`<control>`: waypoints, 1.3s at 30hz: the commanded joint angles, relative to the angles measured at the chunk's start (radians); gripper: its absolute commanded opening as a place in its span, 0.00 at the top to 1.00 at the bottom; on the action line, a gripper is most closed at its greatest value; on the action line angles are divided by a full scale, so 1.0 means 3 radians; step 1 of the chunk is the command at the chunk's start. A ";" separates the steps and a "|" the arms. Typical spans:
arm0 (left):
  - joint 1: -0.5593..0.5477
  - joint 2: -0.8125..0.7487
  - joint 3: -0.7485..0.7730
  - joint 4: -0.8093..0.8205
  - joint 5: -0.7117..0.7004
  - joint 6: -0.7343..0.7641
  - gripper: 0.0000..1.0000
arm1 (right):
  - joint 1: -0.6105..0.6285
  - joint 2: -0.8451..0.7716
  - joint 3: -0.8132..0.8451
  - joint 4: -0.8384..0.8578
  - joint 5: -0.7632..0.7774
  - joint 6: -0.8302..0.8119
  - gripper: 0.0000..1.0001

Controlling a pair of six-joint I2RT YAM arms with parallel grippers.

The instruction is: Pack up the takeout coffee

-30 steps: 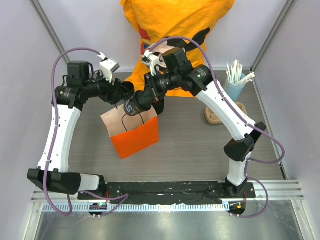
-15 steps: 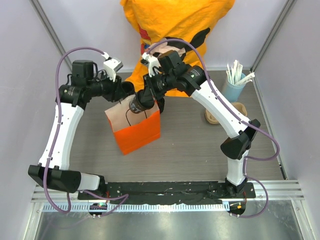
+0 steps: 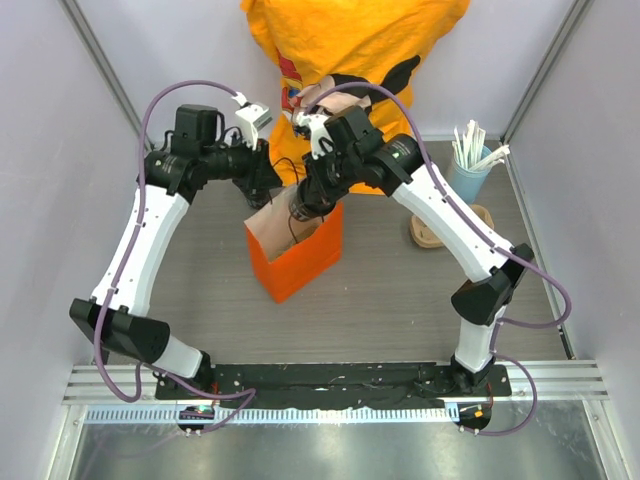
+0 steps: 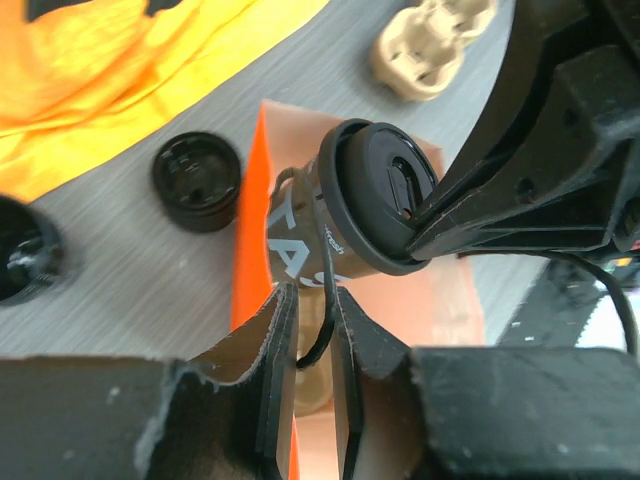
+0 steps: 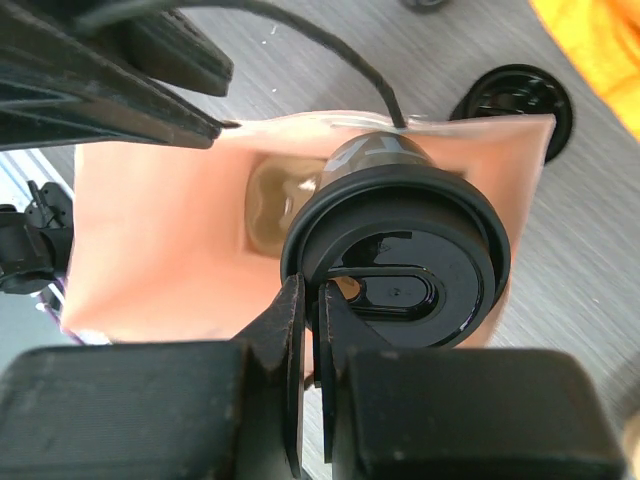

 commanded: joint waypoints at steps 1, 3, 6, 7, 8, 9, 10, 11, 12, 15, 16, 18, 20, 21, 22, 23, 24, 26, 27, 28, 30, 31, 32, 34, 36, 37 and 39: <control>-0.0040 0.0063 0.0227 0.0182 0.0282 -0.0322 0.78 | -0.0055 -0.0350 0.0001 -0.0002 0.0154 -0.0125 0.99; -0.0056 0.0098 0.0243 0.0212 0.0343 -0.0394 0.78 | -0.0101 -0.0366 -0.0010 -0.0053 0.0159 -0.0176 0.99; -0.0066 0.0124 0.0243 0.0258 0.0481 -0.0517 0.78 | -0.0193 -0.0391 -0.0040 -0.0104 0.0109 -0.0222 0.99; -0.0066 0.0129 0.0237 0.0284 0.0517 -0.0552 0.78 | -0.0203 -0.0401 -0.0040 -0.0125 0.0108 -0.0233 0.99; -0.0071 0.0134 0.0237 0.0315 0.0563 -0.0659 0.78 | -0.0214 -0.0412 -0.0040 -0.0135 0.0103 -0.0248 0.99; -0.0081 0.0139 0.0222 0.0371 0.0645 -0.0711 0.78 | -0.0229 -0.0412 -0.0045 -0.0156 0.0098 -0.0258 0.99; -0.0091 0.0139 0.0222 0.0396 0.0691 -0.0752 0.78 | -0.0239 -0.0407 -0.0046 -0.0166 0.0083 -0.0279 0.99; -0.0117 0.0155 0.0227 0.0422 0.0722 -0.0798 0.78 | -0.0244 -0.0406 -0.0061 -0.0171 0.0068 -0.0279 0.99; -0.0127 0.0155 0.0237 0.0442 0.0778 -0.0874 0.79 | -0.0249 -0.0401 -0.0066 -0.0181 0.0067 -0.0284 0.99; -0.0158 0.0180 0.0263 0.0545 0.0905 -0.1038 0.80 | -0.0255 -0.0381 -0.0091 -0.0187 0.0077 -0.0299 0.99; -0.0168 0.0196 0.0268 0.0611 0.0937 -0.1089 0.80 | -0.0265 -0.0376 -0.0086 -0.0192 0.0073 -0.0309 0.99; -0.0168 0.0211 0.0263 0.0678 0.1023 -0.1186 0.81 | -0.0285 -0.0366 -0.0081 -0.0207 0.0072 -0.0320 0.99; -0.0168 0.0226 0.0263 0.0754 0.1095 -0.1294 0.81 | -0.0306 -0.0350 -0.0061 -0.0217 0.0027 -0.0320 0.99; -0.0168 0.0231 0.0278 0.0755 0.1095 -0.1299 0.81 | -0.0306 -0.0345 -0.0025 -0.0217 0.0011 -0.0325 0.99; -0.0173 0.0237 0.0278 0.0755 0.1060 -0.1304 0.82 | -0.0306 -0.0335 -0.0005 -0.0222 0.0006 -0.0320 0.99; -0.0173 0.0252 0.0288 0.0750 0.1044 -0.1299 0.82 | -0.0311 -0.0320 0.0021 -0.0222 -0.0014 -0.0325 0.99; -0.0173 0.0257 0.0294 0.0739 0.1024 -0.1294 0.83 | -0.0311 -0.0294 0.0036 -0.0232 -0.0040 -0.0320 0.99; -0.0173 0.0257 0.0309 0.0683 0.0886 -0.1253 0.83 | -0.0306 -0.0253 0.0072 -0.0268 -0.0172 -0.0406 0.99; -0.0173 0.0257 0.0314 0.0658 0.0820 -0.1218 0.83 | -0.0306 -0.0192 0.0092 -0.0289 -0.0224 -0.0422 0.99; -0.0168 0.0257 0.0319 0.0622 0.0688 -0.1152 0.84 | -0.0306 -0.0161 0.0138 -0.0329 -0.0300 -0.0452 0.99; -0.0168 0.0257 0.0324 0.0530 0.0590 -0.1075 0.85 | -0.0306 -0.0080 0.0210 -0.0371 -0.0342 -0.0509 0.99; -0.0168 0.0257 0.0314 0.0514 0.0559 -0.1029 0.85 | -0.0306 -0.0054 0.0235 -0.0376 -0.0347 -0.0524 0.99; -0.0168 0.0252 0.0289 0.0494 0.0523 -0.1008 0.86 | -0.0306 -0.0033 0.0312 -0.0391 -0.0367 -0.0550 0.99; -0.0168 0.0232 0.0273 0.0479 0.0472 -0.0988 0.85 | -0.0306 0.0002 0.0384 -0.0371 -0.0357 -0.0570 0.99; -0.0168 0.0221 0.0268 0.0448 0.0415 -0.0942 0.86 | -0.0306 0.0028 0.0435 -0.0376 -0.0423 -0.0601 0.99; -0.0173 0.0221 0.0268 0.0438 0.0405 -0.0926 0.85 | -0.0311 0.0048 0.0481 -0.0381 -0.0439 -0.0611 0.99; -0.0168 0.0211 0.0263 0.0417 0.0359 -0.0885 0.86 | -0.0306 0.0079 0.0527 -0.0391 -0.0495 -0.0662 0.99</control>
